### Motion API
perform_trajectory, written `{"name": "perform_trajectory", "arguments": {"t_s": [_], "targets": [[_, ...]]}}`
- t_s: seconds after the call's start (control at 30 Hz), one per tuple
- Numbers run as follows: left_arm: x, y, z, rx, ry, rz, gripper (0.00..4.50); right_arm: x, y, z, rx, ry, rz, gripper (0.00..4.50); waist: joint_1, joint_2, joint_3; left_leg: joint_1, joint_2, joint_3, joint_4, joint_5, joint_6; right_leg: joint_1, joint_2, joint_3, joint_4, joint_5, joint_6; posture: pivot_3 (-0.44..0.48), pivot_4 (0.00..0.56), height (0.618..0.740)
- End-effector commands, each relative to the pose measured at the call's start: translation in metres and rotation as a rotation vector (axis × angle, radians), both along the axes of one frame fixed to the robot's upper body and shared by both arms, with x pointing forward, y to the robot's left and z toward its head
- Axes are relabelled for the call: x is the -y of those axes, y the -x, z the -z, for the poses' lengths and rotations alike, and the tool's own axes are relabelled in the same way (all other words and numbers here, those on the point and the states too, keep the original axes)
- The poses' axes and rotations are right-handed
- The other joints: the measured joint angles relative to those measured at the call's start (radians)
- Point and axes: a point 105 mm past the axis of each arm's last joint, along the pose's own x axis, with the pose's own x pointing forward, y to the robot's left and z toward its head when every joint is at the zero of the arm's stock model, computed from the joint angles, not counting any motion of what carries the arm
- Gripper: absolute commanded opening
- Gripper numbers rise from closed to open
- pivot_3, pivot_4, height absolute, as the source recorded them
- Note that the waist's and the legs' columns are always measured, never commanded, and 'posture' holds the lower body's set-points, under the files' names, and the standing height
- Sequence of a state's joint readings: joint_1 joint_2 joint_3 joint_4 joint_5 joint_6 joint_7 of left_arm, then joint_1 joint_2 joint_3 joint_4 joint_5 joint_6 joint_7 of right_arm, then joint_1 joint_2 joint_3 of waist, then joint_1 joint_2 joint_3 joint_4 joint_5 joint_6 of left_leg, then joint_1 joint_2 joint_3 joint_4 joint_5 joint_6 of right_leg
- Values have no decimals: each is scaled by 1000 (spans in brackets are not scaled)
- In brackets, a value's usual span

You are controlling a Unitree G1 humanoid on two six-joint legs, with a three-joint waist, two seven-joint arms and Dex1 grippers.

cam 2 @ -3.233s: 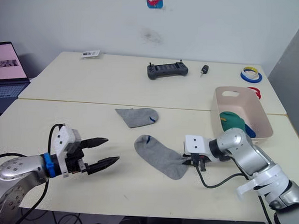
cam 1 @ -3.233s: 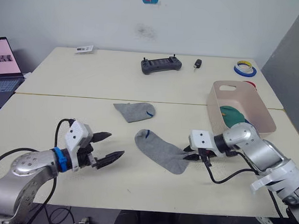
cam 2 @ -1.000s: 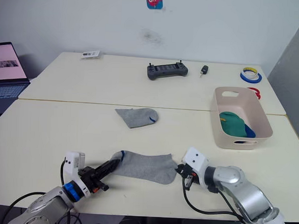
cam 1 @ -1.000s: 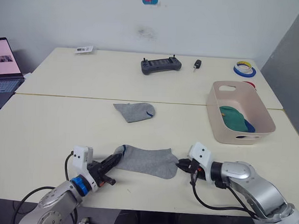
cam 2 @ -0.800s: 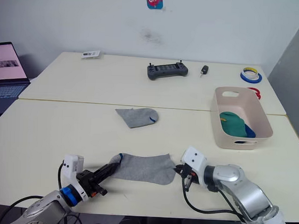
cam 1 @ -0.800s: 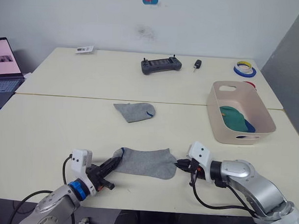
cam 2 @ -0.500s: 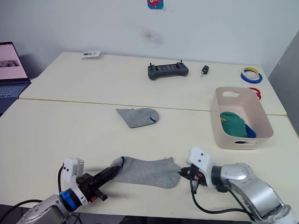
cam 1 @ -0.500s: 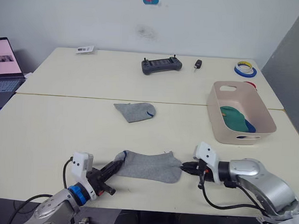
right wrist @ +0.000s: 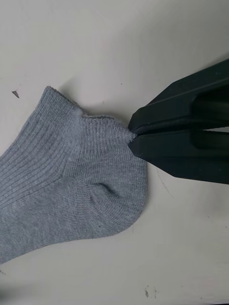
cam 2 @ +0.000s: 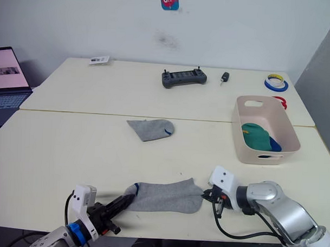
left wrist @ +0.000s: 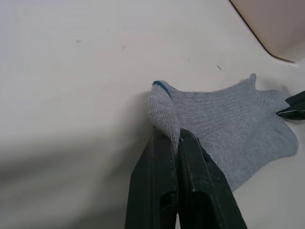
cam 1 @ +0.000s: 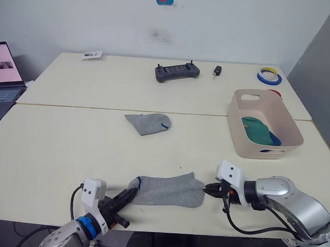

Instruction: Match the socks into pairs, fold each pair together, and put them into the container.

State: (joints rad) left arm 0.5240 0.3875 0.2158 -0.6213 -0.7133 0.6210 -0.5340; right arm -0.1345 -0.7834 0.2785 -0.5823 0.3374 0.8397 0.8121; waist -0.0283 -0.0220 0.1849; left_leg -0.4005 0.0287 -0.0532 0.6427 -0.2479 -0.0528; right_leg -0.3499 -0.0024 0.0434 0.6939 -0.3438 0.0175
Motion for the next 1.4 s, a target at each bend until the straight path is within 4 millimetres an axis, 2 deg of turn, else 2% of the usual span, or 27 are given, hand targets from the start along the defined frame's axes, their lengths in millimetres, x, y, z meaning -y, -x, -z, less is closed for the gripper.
{"name": "perform_trajectory", "arguments": {"t_s": [0.03,0.33,0.37,0.43,0.57,0.77,0.83,0.9,1.0,1.17,1.33,1.4], "targets": [[-1,5,0,1,4,-5,658,-3,4,-1,-5,-2,-29,1007,0,0,0,0,0,0,0,0,0,0,0,0,0,0,0,0,150,740],[-18,14,-6,34,-34,-41,3557,8,1,-13,53,13,-60,4235,0,0,0,0,0,0,0,0,0,0,0,0,-1,0,0,0,150,740],[-21,15,-7,39,-42,-50,3880,9,0,-16,67,14,-70,4500,0,0,0,0,0,0,0,0,0,0,0,0,-1,0,0,0,150,740],[-25,16,-9,48,-55,-61,4474,10,-1,-21,93,6,-83,4500,0,0,0,0,0,0,0,0,0,0,0,0,-1,0,0,0,150,740],[-33,16,-15,84,-89,-70,4474,6,-5,-35,155,-36,-112,4500,0,0,0,0,0,0,-1,0,0,0,1,0,-1,-1,1,0,150,740],[-51,2,-26,176,-202,-86,4474,-10,-10,-64,228,-184,-130,4500,0,0,0,0,0,0,-1,0,0,0,1,0,-2,0,0,0,150,740],[-58,-8,-39,236,-229,-102,4474,-12,-16,-80,276,-242,-104,4500,0,0,0,0,0,0,-1,0,0,0,1,0,-2,0,0,0,150,740],[-68,-16,-50,278,-264,-118,4474,-9,-23,-91,327,-260,-63,4500,0,0,0,0,0,0,-1,0,0,0,1,-1,-2,0,0,0,150,740],[-76,-24,-60,311,-296,-123,4474,-2,-30,-96,366,-249,-21,4500,0,0,0,0,0,0,-1,0,0,0,0,-1,-2,0,0,0,150,740],[-56,-39,-76,362,-399,100,4474,10,-34,-96,396,-186,-2,4500,3,0,0,0,0,0,-1,0,0,0,0,-1,-2,0,0,0,150,740],[-33,-78,-89,463,-582,254,4474,7,-30,-97,405,-177,-17,4500,2,0,0,0,0,0,-1,0,0,1,0,-1,-1,0,0,0,150,740],[-26,-96,-91,503,-639,266,4474,4,-29,-100,414,-187,-17,4500,2,0,0,0,0,0,-1,0,0,0,1,-1,-1,0,0,0,150,740]]}}
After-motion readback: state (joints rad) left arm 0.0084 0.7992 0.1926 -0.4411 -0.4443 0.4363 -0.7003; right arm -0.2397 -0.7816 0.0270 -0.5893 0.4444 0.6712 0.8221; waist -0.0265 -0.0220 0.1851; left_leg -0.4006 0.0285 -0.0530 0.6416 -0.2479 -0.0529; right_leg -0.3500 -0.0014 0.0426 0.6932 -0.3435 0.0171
